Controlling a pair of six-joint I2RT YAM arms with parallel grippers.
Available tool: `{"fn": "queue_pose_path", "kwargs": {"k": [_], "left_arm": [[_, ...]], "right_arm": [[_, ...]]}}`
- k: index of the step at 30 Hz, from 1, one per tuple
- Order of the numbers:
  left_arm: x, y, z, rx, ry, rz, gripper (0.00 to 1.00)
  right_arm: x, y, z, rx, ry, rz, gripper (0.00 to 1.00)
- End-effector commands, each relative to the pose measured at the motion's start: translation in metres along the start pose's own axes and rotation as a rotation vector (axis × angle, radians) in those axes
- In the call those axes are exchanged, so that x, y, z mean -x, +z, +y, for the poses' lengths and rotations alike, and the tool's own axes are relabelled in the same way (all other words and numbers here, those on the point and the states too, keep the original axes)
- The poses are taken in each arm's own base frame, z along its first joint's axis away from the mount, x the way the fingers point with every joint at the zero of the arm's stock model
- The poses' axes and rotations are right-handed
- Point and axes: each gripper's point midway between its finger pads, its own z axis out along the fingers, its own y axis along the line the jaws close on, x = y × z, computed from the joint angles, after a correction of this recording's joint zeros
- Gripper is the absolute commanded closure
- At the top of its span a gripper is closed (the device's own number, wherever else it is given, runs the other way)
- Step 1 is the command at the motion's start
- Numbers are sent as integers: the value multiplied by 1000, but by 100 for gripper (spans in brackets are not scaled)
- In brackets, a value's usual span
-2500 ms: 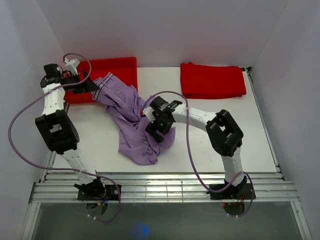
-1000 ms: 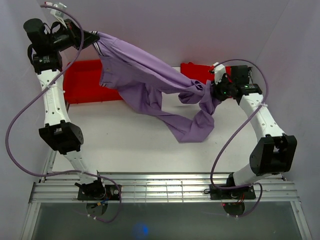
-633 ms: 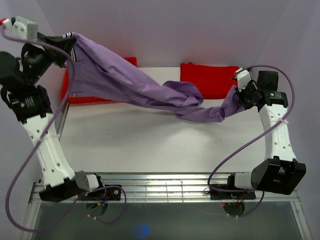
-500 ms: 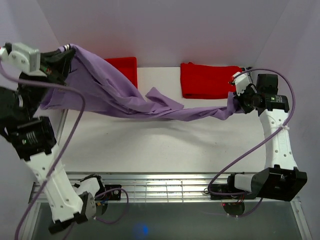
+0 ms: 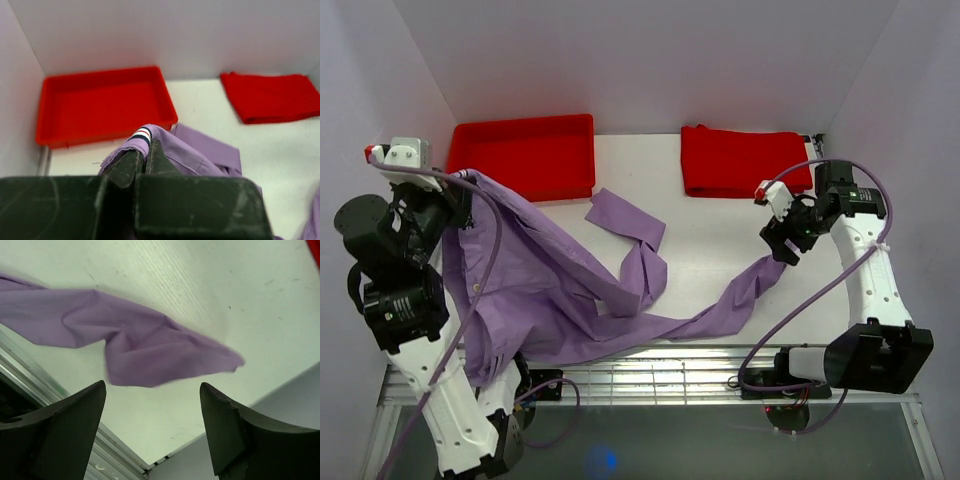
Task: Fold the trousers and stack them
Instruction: Flatten the trousers out
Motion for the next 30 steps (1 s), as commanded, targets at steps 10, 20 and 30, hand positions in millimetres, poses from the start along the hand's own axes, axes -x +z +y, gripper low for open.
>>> {"fn": "queue_pose_path", "kwargs": {"k": [10,20,30], "left_arm": [[-98,16,56,232,-99,263,100],[-141,28,77,327,-216,381,100],[-156,33,86,360,-240,442,100]], "right_arm": [[223,115,39,150,-24,-245,27],[284,281,141,207,-142,-122,17],[221,272,86,30,-52,7,92]]}}
